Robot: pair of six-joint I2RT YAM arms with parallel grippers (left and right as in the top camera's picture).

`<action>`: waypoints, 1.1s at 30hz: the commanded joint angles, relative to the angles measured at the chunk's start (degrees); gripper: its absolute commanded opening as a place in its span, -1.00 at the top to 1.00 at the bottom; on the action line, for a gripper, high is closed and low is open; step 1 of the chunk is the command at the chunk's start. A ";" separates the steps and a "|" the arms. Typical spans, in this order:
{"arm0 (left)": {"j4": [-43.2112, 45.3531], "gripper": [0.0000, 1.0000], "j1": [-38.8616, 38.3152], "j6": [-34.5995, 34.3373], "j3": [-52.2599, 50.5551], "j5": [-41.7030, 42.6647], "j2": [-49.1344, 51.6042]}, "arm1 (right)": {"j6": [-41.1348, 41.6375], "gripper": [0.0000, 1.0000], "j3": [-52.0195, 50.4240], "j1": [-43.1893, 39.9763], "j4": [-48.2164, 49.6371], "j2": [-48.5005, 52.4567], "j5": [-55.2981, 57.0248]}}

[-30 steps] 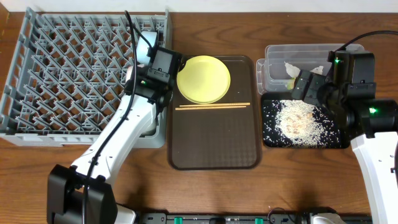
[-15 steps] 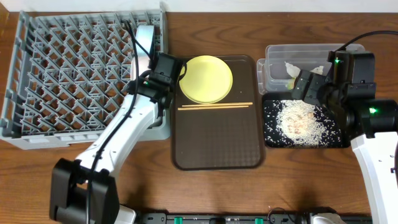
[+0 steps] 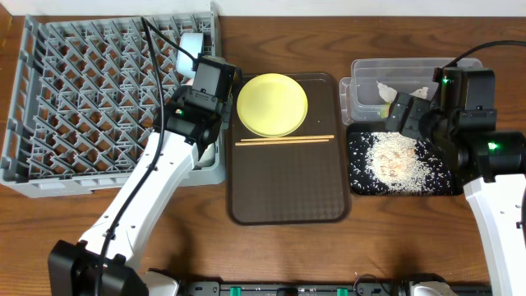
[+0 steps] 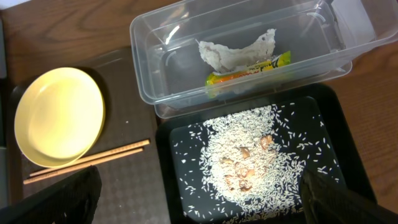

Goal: Sort waste into correct bins and load items into the dishwasher
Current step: 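Move left gripper over the yellow plate on the tray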

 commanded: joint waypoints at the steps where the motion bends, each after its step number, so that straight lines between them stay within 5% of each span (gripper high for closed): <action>1: -0.48 -0.20 0.09 -2.45 0.39 5.11 0.96 | 0.61 -0.99 0.24 -0.59 -0.13 0.07 0.59; 9: -0.61 -0.11 -0.46 -4.94 -0.70 5.33 2.91 | 0.59 -0.98 0.24 -0.59 -0.13 0.07 0.59; 33: 11.54 -0.11 -9.46 8.98 -0.70 -3.85 18.01 | 0.59 -0.99 0.24 -0.59 -0.13 0.07 0.59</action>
